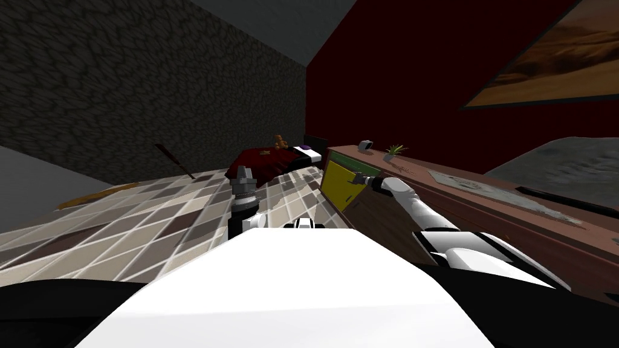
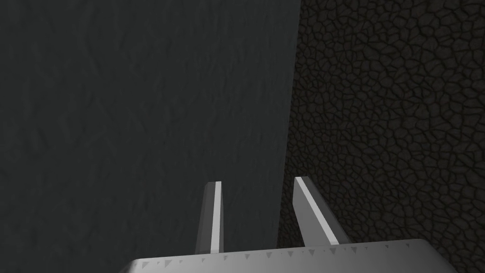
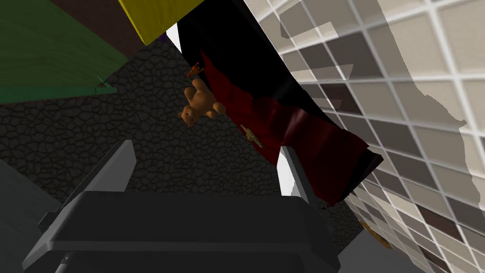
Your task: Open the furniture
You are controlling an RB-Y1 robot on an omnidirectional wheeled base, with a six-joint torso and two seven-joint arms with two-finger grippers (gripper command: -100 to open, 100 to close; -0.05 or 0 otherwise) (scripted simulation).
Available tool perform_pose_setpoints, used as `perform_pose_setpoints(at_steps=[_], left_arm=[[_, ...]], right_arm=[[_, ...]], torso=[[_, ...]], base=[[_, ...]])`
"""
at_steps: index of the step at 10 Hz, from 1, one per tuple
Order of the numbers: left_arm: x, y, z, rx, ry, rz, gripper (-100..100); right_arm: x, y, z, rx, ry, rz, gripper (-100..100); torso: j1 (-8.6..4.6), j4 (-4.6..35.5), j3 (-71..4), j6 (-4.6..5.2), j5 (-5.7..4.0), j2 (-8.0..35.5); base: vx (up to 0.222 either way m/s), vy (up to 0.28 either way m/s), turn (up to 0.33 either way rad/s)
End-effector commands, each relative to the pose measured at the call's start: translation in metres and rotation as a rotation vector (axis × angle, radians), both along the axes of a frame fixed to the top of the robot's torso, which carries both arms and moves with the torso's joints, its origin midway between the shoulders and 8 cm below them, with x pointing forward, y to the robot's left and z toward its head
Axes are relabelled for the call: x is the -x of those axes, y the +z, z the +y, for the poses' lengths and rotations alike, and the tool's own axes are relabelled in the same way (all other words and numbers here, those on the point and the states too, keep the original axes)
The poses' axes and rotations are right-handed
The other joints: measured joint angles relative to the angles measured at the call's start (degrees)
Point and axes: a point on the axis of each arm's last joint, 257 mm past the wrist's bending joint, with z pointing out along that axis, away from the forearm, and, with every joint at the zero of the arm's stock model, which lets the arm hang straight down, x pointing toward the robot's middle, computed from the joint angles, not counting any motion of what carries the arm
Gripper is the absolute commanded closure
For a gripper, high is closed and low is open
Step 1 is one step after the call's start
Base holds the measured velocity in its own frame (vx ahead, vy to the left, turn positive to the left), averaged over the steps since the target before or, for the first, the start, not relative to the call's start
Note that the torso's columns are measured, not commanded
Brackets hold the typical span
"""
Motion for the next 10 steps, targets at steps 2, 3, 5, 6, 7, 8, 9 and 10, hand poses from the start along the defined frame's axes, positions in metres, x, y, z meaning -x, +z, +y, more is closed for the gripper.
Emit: perform_pose_setpoints(at_steps=[2,3,5,6,7,8,9,10], left_arm=[[0.0,0.0,0.0,0.0,0.0,0.0,0],[0.0,0.0,0.0,0.0,0.0,0.0,0],[0.0,0.0,0.0,0.0,0.0,0.0,0],[0.0,0.0,0.0,0.0,0.0,0.0,0],[0.0,0.0,0.0,0.0,0.0,0.0,0],[0.0,0.0,0.0,0.0,0.0,0.0,0],[0.0,0.0,0.0,0.0,0.0,0.0,0],[0.0,0.0,0.0,0.0,0.0,0.0,0]], right_arm=[[0.001,0.015,-0.056,0.179,-0.053,0.011,-100],[0.002,0.022,-0.077,0.239,-0.072,0.016,-100],[0.004,0.029,-0.095,0.292,-0.089,0.021,-100],[0.006,0.036,-0.111,0.339,-0.105,0.026,-100],[0.009,0.043,-0.124,0.379,-0.118,0.03,-100],[0.01,0.049,-0.135,0.412,-0.129,0.034,-100],[0.012,0.054,-0.144,0.437,-0.138,0.036,-100],[0.01,0.051,-0.138,0.418,-0.132,0.034,-100]], torso=[[-0.01,0.0,0.0,0.02,0.0,0.0],[-0.02,0.0,0.0,0.0,-0.01,0.0],[-0.02,0.0,0.0,0.01,-0.01,0.0],[-0.03,0.0,0.0,0.0,-0.01,0.0],[-0.02,0.0,0.0,0.0,-0.01,0.0],[0.01,0.0,0.0,0.0,0.0,0.0],[0.02,0.0,0.0,0.01,0.01,0.0],[0.0,0.0,0.0,0.0,-0.01,0.0]], base=[[0.001,0.02,0.037],[0.003,0.029,0.103],[0.003,0.016,0.05],[0.005,0.017,0.084],[0.006,0.023,0.082],[0.01,0.023,0.073],[0.011,0.02,0.041],[0.005,0.009,0.006]])
